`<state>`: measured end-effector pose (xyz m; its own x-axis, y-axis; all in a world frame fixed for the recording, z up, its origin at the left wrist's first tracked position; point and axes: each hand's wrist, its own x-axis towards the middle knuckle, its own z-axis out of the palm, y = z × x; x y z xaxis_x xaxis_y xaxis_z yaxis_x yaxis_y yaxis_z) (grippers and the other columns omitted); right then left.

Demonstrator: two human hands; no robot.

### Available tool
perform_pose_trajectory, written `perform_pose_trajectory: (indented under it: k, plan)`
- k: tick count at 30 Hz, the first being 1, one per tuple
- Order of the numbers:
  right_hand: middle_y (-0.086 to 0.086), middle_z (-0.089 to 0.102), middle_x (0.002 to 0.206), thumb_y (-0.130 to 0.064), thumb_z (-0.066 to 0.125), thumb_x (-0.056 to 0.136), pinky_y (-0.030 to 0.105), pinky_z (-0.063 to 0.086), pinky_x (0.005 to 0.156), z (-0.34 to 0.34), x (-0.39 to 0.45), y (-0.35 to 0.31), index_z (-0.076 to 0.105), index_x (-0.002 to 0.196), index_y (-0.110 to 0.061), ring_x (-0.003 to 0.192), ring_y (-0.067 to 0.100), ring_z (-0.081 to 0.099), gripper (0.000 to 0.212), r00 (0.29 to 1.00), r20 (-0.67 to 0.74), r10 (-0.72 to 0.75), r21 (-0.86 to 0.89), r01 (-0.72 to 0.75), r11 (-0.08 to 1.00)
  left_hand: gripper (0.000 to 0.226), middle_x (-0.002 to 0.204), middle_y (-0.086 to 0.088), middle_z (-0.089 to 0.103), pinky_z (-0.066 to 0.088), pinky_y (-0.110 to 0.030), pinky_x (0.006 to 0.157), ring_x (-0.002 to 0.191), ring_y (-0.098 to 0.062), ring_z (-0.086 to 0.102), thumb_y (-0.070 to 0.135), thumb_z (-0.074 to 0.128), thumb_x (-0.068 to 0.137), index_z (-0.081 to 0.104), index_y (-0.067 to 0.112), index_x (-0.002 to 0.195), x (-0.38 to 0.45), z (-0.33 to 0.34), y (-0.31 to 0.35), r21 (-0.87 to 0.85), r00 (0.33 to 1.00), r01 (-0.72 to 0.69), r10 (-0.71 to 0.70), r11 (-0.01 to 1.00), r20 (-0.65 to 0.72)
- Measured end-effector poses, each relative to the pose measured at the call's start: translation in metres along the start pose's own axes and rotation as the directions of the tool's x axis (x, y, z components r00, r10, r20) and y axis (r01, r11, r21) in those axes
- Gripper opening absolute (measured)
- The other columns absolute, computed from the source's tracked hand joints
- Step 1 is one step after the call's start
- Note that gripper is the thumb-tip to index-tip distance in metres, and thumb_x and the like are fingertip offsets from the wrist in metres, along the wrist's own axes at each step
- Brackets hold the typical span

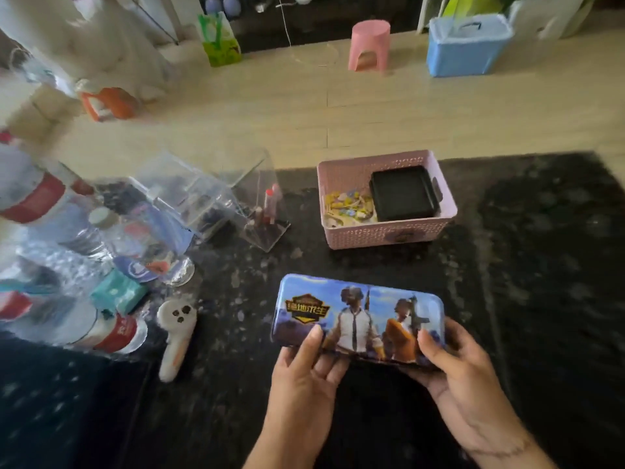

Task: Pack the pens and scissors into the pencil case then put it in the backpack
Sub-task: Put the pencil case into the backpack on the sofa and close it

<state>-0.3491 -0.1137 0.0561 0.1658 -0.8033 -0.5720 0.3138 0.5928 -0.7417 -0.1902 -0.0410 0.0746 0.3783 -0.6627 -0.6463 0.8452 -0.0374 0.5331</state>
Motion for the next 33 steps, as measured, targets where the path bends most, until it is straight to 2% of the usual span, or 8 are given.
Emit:
perform_pose_trajectory:
  k: [9,13,17,21,23,26,29,33]
  plan:
    - [0.016,0.072,0.099,-0.015,0.068,0.067,0.046,0.057,0.066,-0.043,-0.175,-0.210,0.059,0.111,-0.011,0.084,0.035,0.069,0.045,0.998,-0.053,0.017,0.033,-0.016,0.999,0.037,0.116,-0.024,0.067,0.060,-0.043,0.076,0.100,-0.033,0.069,0.003,0.062,0.074,0.060,0.002,0.111,-0.186,0.162,0.041,0.276,0.957,0.189,-0.240,0.942,0.165]
    - [0.020,0.068,0.112,-0.036,0.089,0.051,0.046,0.056,0.069,-0.076,-0.250,-0.276,0.057,0.121,-0.010,0.098,0.040,0.064,0.081,0.981,-0.155,-0.117,0.079,0.130,0.988,0.028,0.114,-0.024,0.068,0.052,-0.050,0.091,0.103,-0.036,0.065,0.004,0.064,0.071,0.067,0.003,0.099,-0.241,0.236,0.042,0.503,0.875,0.177,-0.370,0.846,0.313]
    - [0.024,0.067,0.111,-0.038,0.092,0.042,0.044,0.057,0.064,-0.102,-0.328,-0.302,0.054,0.122,-0.005,0.094,0.038,0.066,0.094,0.899,-0.355,-0.257,0.150,0.326,0.933,0.035,0.112,-0.021,0.069,0.044,-0.052,0.101,0.106,-0.036,0.064,0.004,0.062,0.078,0.063,0.001,0.113,-0.289,0.293,0.034,0.699,0.724,0.122,-0.545,0.705,0.423]
    - [0.023,0.068,0.104,-0.025,0.083,0.059,0.038,0.058,0.052,-0.135,-0.411,-0.293,0.050,0.124,-0.001,0.079,0.031,0.070,0.077,0.757,-0.576,-0.309,0.215,0.505,0.836,0.028,0.106,-0.017,0.073,0.057,-0.042,0.086,0.089,-0.026,0.071,0.004,0.062,0.082,0.065,0.002,0.110,-0.336,0.327,0.000,0.854,0.535,-0.041,-0.710,0.519,0.457]
    - [0.022,0.068,0.107,-0.027,0.083,0.057,0.044,0.058,0.061,-0.153,-0.456,-0.276,0.051,0.124,-0.002,0.083,0.031,0.069,0.078,0.657,-0.686,-0.312,0.205,0.586,0.784,0.032,0.103,-0.015,0.074,0.059,-0.036,0.078,0.085,-0.023,0.072,0.008,0.067,0.077,0.066,0.005,0.108,-0.367,0.335,-0.028,0.903,0.423,-0.128,-0.801,0.411,0.425]
    - [0.020,0.068,0.110,-0.028,0.075,0.068,0.052,0.054,0.074,-0.180,-0.531,-0.238,0.053,0.121,-0.004,0.091,0.034,0.067,0.062,0.461,-0.843,-0.277,0.152,0.698,0.700,0.021,0.093,-0.012,0.075,0.060,-0.033,0.073,0.078,-0.019,0.073,0.011,0.068,0.072,0.071,0.009,0.093,-0.427,0.334,-0.083,0.930,0.238,-0.234,-0.911,0.282,0.336]
    - [0.019,0.068,0.111,-0.013,0.057,0.088,0.046,0.058,0.065,-0.200,-0.605,-0.191,0.054,0.121,-0.004,0.089,0.032,0.069,0.034,0.259,-0.949,-0.181,0.098,0.788,0.608,0.006,0.082,-0.009,0.075,0.056,-0.038,0.081,0.072,-0.018,0.073,0.011,0.068,0.070,0.073,0.013,0.072,-0.499,0.312,-0.142,0.928,0.083,-0.322,-0.971,0.189,0.226]
    - [0.016,0.069,0.112,-0.014,0.053,0.092,0.042,0.058,0.070,-0.209,-0.696,-0.123,0.058,0.118,-0.007,0.097,0.033,0.067,0.027,-0.010,-0.999,-0.048,-0.033,0.863,0.505,0.012,0.083,-0.012,0.076,0.059,-0.031,0.064,0.070,-0.019,0.073,0.009,0.067,0.069,0.074,0.010,0.078,-0.592,0.262,-0.210,0.905,-0.106,-0.420,-0.994,0.064,0.021]
